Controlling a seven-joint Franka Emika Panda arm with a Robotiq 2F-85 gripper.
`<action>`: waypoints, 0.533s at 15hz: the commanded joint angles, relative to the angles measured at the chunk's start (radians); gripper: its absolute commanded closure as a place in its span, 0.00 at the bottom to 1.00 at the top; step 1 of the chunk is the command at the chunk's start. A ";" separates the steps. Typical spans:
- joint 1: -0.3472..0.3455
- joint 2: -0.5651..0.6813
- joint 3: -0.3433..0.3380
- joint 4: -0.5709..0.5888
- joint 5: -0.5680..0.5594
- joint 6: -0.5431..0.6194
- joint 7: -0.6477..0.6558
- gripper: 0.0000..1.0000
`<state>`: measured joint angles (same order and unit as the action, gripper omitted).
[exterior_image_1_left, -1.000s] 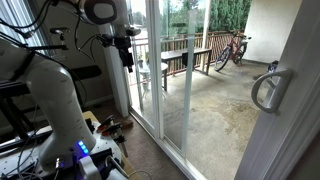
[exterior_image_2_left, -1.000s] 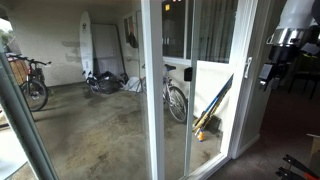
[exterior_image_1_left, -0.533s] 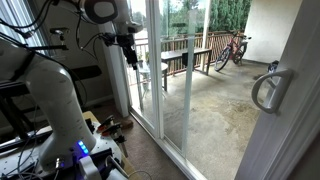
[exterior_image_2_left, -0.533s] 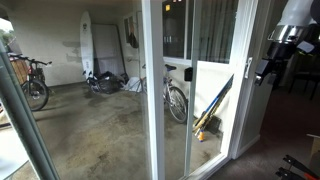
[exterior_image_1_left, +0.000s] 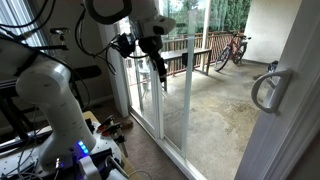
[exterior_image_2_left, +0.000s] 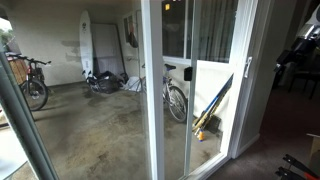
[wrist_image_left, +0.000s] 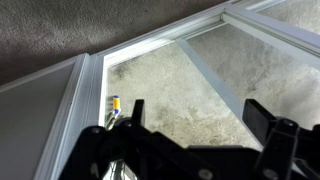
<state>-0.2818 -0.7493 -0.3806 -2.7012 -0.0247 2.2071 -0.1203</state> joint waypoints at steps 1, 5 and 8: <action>-0.009 0.170 -0.165 0.146 0.004 0.051 -0.215 0.00; -0.032 0.170 -0.205 0.165 0.016 0.039 -0.257 0.00; -0.022 0.203 -0.204 0.186 0.017 0.039 -0.264 0.00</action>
<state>-0.2821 -0.5538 -0.6047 -2.5166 -0.0247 2.2476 -0.3718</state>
